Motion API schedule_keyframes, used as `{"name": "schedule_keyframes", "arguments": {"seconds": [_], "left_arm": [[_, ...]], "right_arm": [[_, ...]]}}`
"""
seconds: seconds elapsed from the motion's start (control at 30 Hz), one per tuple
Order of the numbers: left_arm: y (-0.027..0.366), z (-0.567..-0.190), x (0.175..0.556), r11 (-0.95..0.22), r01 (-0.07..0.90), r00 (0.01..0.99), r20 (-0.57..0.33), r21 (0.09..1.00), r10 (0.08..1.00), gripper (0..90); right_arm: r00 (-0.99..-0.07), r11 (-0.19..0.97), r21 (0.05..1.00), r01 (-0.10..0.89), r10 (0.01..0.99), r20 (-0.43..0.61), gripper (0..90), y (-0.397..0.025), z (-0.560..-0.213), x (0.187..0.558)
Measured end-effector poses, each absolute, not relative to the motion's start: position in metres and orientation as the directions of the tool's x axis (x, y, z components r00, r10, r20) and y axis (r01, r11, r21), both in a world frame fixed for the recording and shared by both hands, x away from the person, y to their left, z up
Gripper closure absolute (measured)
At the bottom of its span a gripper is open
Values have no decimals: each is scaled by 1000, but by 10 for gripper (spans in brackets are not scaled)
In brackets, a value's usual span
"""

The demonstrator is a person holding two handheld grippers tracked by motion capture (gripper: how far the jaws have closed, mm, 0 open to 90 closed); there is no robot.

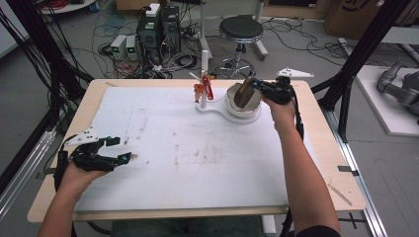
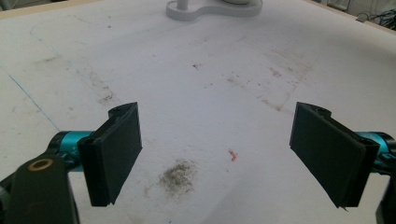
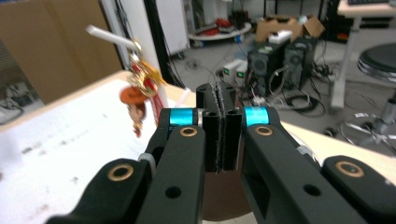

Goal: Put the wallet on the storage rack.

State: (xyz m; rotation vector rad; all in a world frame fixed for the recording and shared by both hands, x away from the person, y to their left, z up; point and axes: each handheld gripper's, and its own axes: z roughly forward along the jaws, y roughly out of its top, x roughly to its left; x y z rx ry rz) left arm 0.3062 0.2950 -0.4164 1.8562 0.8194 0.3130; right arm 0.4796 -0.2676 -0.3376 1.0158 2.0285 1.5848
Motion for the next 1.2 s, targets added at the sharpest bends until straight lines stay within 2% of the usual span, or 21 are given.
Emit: {"name": "schedule_keyframes", "arguments": {"seconds": [0.03,0.1,0.2,0.33,0.6,0.73,1.2], "left_arm": [[295,-417,306,-231,394,733,-152,890,663,167],[295,-417,307,-234,394,733,-150,889,663,167],[294,-417,307,-231,396,734,-155,889,661,167],[293,-417,307,-234,392,738,-152,889,658,167],[293,-416,309,-237,389,736,-146,890,661,167],[290,-414,313,-231,382,740,-146,895,657,167],[267,-413,338,-225,367,767,-157,902,623,167]], "right_arm": [[-668,106,944,313,731,139,860,-267,-339,480],[-667,101,942,320,730,148,743,-267,-341,479],[-666,107,939,326,731,147,666,-266,-342,477],[-681,141,929,342,718,142,638,-266,-343,474],[-707,181,935,304,700,94,558,-259,-332,459],[-713,181,948,263,698,64,552,-257,-332,446],[-737,191,941,280,671,83,497,-273,-348,398]]}}
